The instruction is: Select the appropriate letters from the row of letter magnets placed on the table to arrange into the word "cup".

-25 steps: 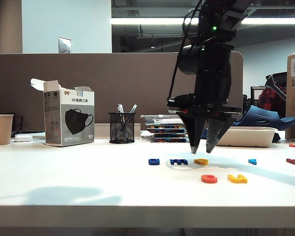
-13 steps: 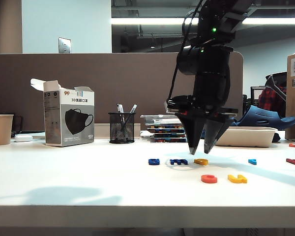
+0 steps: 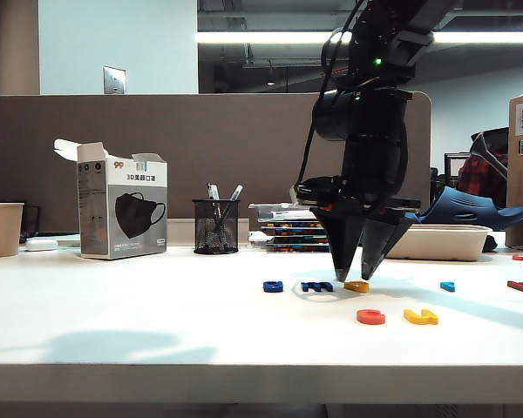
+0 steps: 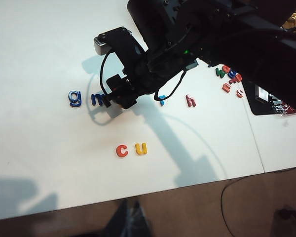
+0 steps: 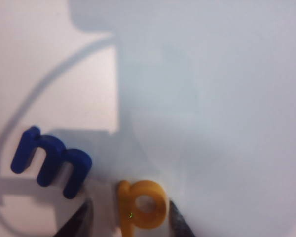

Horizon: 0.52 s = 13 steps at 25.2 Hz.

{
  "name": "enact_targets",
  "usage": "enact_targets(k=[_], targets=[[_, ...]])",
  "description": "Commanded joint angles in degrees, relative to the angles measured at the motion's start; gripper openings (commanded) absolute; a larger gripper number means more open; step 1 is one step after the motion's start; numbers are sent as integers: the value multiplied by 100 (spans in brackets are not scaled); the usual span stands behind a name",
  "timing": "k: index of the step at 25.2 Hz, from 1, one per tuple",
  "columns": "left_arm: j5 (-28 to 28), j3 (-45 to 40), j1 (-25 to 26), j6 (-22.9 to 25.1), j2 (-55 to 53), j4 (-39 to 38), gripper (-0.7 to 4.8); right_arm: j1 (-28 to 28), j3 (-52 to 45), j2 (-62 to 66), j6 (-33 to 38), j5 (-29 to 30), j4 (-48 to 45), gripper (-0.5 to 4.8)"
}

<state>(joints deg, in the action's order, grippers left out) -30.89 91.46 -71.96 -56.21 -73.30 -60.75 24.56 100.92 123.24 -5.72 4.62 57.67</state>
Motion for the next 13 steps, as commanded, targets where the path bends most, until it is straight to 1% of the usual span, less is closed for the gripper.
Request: enact_targets(k=[1,13], targets=[[-37,22,0,28,11,0,-5,2,-2,39,-33,22,-68,190],[-37,22,0,28,11,2,-5,-7,-9,98,-35,17,-63,189]])
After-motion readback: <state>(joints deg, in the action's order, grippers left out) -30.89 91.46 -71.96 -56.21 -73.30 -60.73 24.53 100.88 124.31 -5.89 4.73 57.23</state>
